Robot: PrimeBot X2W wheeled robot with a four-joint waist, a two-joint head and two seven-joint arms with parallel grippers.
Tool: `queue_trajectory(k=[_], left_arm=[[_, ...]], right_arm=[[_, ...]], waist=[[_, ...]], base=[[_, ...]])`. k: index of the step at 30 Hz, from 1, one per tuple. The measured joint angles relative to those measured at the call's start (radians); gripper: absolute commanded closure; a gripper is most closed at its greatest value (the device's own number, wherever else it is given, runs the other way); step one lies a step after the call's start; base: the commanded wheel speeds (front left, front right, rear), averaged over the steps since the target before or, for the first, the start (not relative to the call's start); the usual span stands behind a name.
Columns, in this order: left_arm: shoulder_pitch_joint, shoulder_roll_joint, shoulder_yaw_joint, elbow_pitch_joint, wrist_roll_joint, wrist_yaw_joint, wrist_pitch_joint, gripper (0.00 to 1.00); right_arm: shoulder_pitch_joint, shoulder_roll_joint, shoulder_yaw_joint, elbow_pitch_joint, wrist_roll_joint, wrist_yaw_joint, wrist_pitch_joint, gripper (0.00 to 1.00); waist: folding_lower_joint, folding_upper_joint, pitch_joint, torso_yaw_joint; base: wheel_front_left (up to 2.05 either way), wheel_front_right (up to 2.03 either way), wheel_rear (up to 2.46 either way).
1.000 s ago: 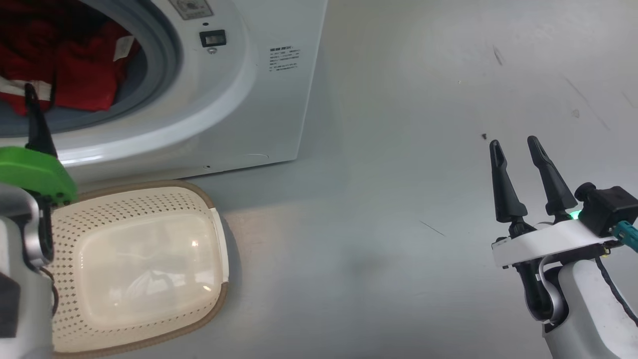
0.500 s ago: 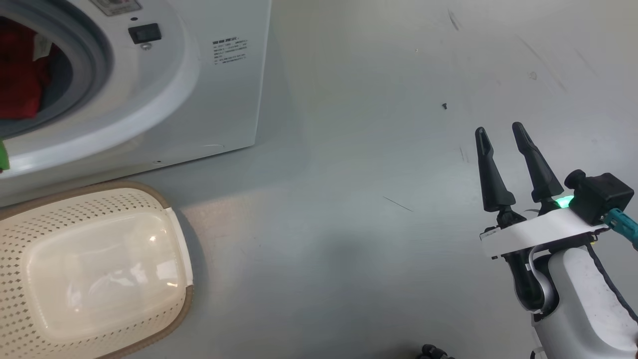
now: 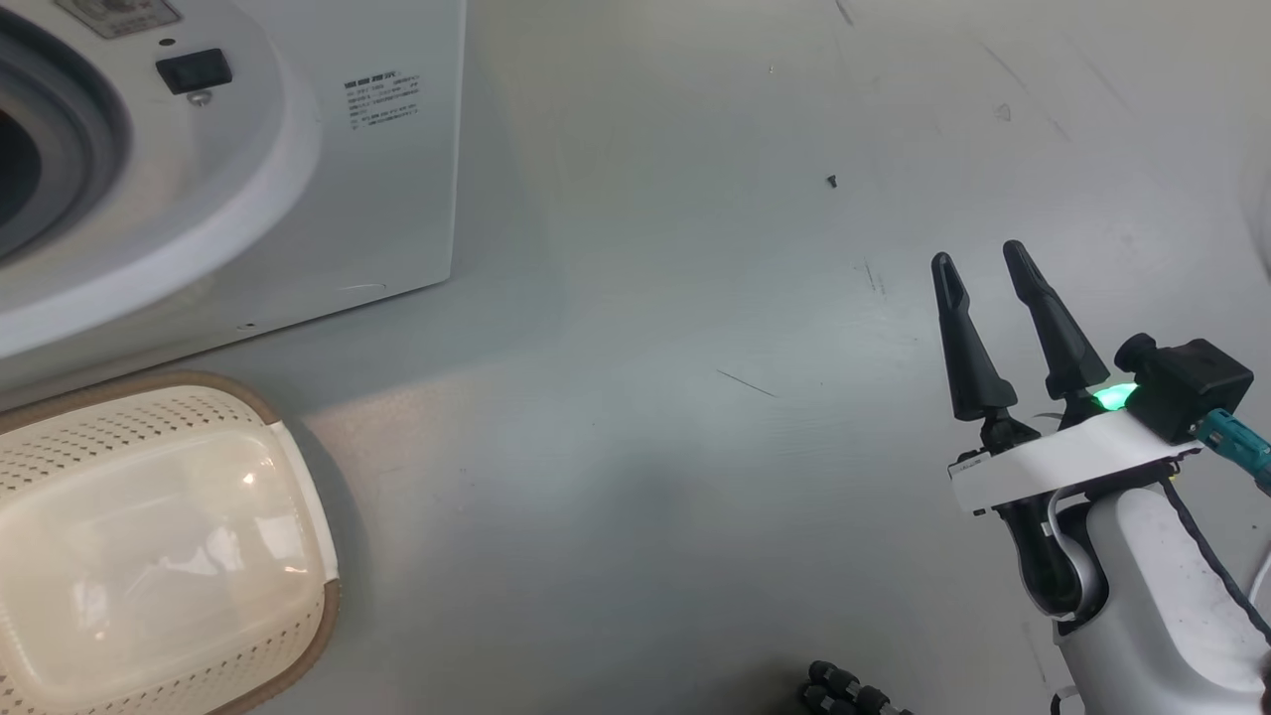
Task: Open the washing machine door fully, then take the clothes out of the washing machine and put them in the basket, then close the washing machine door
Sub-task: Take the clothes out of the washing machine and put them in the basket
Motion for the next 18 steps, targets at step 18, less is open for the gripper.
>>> queue_trajectory(k=[18], left_arm=[[-0.063, -0.004, 0.028, 0.111, 0.061, 0.0, 0.071, 0.0]], right_arm=[[-0.005, -0.003, -0.007, 0.0, 0.0, 0.0, 0.0, 0.0]], waist=[[0.0, 0.0, 0.009, -0.007]], base=[[0.0, 0.0, 0.0]])
